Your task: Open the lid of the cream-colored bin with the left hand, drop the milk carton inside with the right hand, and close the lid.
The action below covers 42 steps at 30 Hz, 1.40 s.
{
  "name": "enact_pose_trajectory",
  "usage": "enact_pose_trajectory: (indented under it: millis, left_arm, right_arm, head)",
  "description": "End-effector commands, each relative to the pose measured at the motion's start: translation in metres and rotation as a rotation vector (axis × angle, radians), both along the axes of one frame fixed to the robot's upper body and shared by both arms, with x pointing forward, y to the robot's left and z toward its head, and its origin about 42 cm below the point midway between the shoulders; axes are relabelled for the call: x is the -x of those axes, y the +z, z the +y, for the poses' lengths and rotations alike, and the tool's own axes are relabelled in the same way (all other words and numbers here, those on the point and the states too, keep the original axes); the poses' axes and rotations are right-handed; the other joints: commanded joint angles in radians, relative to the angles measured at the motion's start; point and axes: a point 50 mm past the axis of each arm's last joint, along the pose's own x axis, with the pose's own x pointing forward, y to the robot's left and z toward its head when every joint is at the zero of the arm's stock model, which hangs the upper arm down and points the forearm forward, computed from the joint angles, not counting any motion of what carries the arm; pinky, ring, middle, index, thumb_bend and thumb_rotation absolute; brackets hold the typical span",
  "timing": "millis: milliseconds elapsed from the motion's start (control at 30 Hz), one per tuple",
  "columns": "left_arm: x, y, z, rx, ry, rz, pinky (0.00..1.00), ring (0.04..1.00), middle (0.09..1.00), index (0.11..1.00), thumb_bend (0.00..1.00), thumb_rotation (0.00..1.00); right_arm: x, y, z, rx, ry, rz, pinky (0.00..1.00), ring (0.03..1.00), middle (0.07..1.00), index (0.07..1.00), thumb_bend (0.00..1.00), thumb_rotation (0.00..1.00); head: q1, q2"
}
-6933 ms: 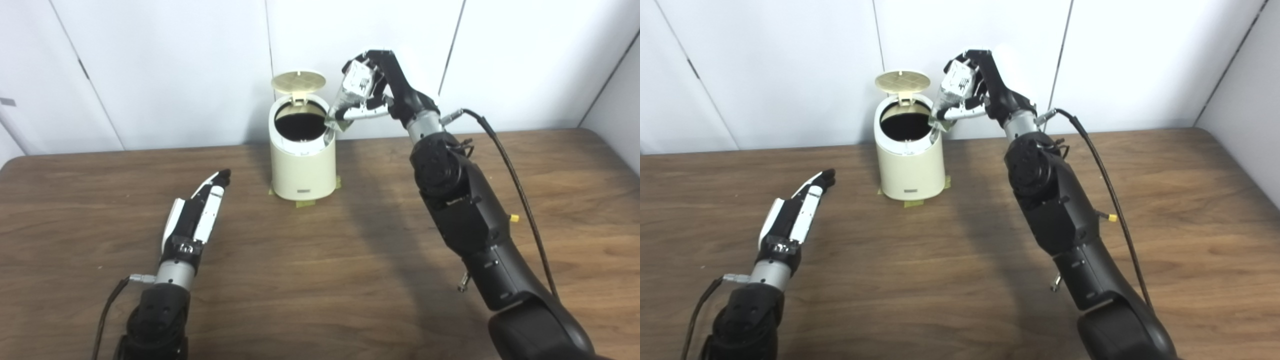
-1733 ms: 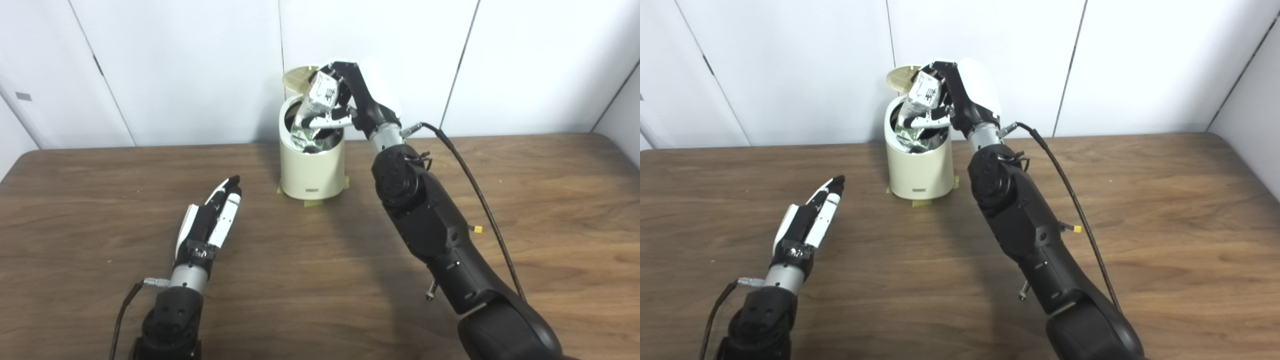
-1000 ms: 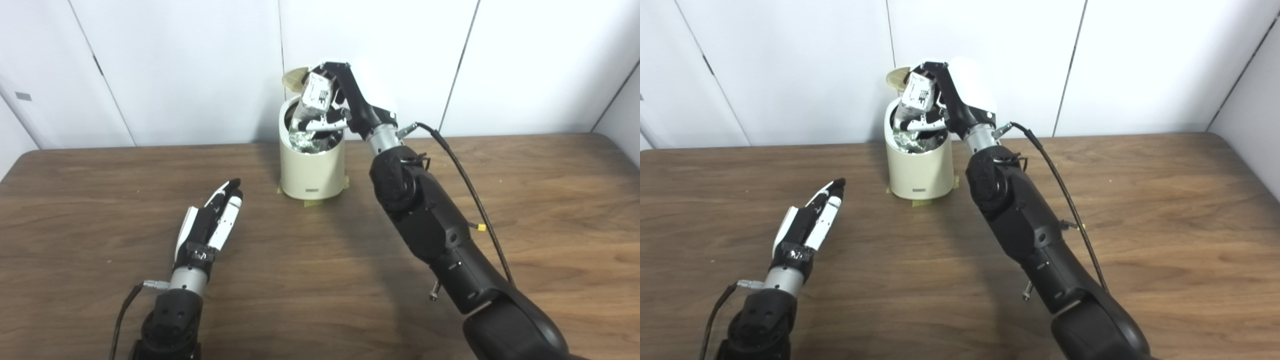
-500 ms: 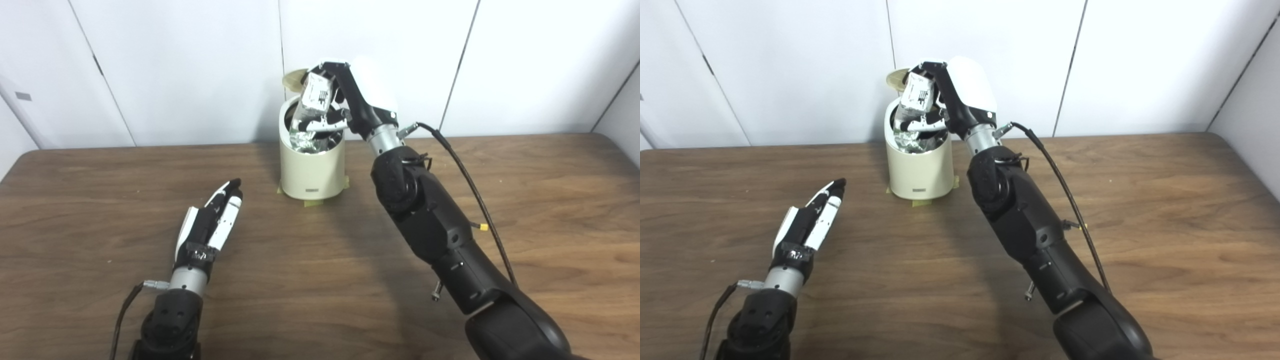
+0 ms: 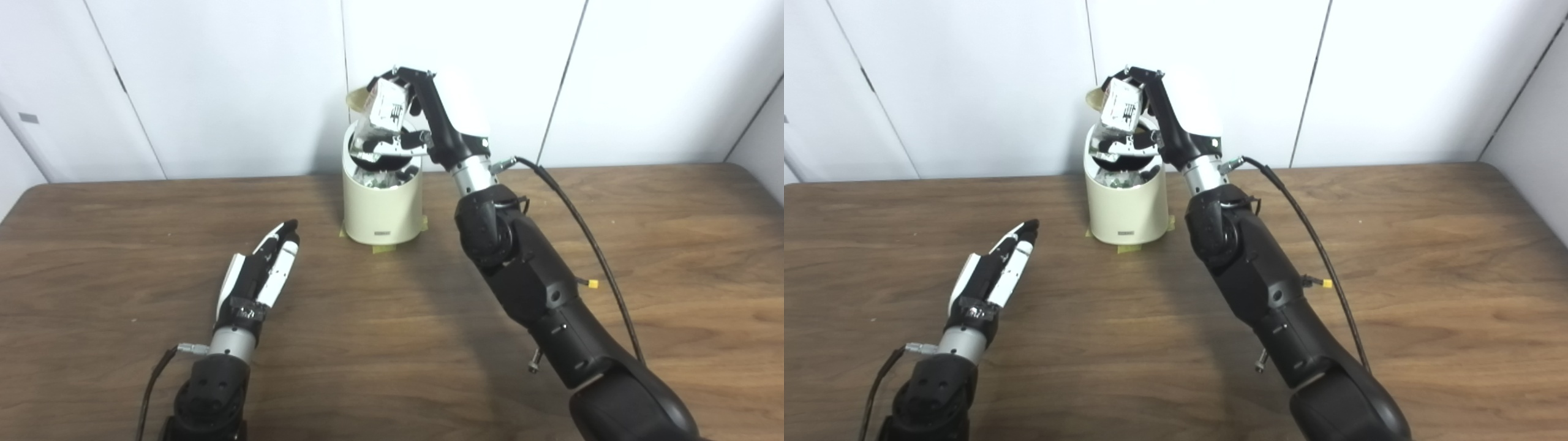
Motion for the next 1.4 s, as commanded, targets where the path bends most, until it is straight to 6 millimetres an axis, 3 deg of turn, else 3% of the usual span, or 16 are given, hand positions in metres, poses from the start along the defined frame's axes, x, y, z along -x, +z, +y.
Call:
enact_pose_trajectory:
  millis: [0,1367]
  left_arm:
    - [-0.0069,0.0180,-0.0038,-0.007,-0.012,-0.070,0.99,0.980,0.942,0.921,0.37,0.87]
    - [-0.0026,0.0177,-0.0056,0.022,-0.007,-0.075,1.00,0.977,0.932,0.913,0.36,0.85]
  right_arm:
    - [-0.0015,0.0339,0.0052,-0.059,0.018,-0.130,0.30,0.400,0.513,0.541,0.49,0.00]
    - [-0.0063,0.0292,-0.0022,0.034,0.011,-0.187,0.30,0.405,0.522,0.542,0.49,0.00]
  head:
    - [0.000,0.001]
    - [0.002,0.013]
